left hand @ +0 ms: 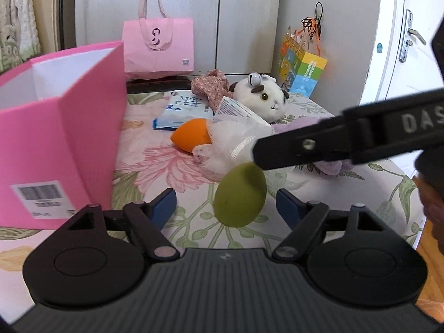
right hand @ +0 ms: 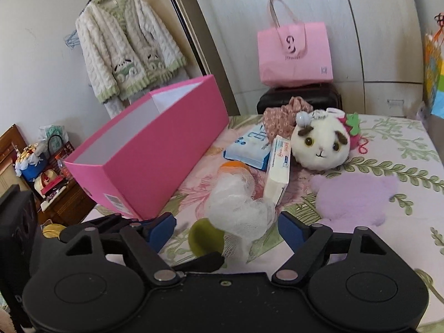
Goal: Organize soft objects
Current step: 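Grasp the green makeup sponge with the left gripper while the right gripper grasps the white mesh puff, then carry the green sponge with the left gripper while the right gripper carries the mesh puff over the pink box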
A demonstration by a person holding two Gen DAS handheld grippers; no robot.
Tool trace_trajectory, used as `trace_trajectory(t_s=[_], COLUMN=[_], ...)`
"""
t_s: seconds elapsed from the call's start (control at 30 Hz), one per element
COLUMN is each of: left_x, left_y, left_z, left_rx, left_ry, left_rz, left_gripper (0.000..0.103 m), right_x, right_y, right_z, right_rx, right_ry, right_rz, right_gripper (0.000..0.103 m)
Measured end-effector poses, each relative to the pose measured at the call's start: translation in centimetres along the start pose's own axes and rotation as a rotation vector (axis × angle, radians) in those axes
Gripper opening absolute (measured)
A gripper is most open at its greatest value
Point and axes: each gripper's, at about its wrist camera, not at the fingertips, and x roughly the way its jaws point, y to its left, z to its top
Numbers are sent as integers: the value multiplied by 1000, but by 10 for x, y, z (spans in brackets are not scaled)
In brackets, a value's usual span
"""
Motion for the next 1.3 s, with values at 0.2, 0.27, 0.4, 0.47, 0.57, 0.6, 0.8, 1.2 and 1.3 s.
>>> trace_trajectory(t_s=[0.2,0.27,0.4,0.47,0.57,0.6,0.8,1.2,1.3], left_x=[11,12,12,11,10,9,-2,-9,-9], left_y=[0,-1,-2,1,1,0,1,17,25], left_z=[1,1,0,0,0,1,-1,-2,-2], left_rx=[11,28,32,15,13,16,19,-45,-90], left_ry=[8,15,13,17,20,22,20,47,80], left_rz=[-46,-86,-65,-76,-84,-86,-95,-61,-66], left_gripper=[58,49,39,38,38,37,37,37,37], right_x=[28,37,39,37,33,32,21,31,28], right_y=[-11,-15,-23,-26,-26,-25,-22,-7,1], right_z=[8,9,7,5,3,4,4,-8,-16], right_rx=[28,47,97,112,115,104,67,-96,-192], right_ry=[52,63,40,27,10,6,-27,9,-8], right_rz=[10,17,66,83,99,97,98,5,-25], right_gripper=[81,80,66,58,49,47,36,48,34])
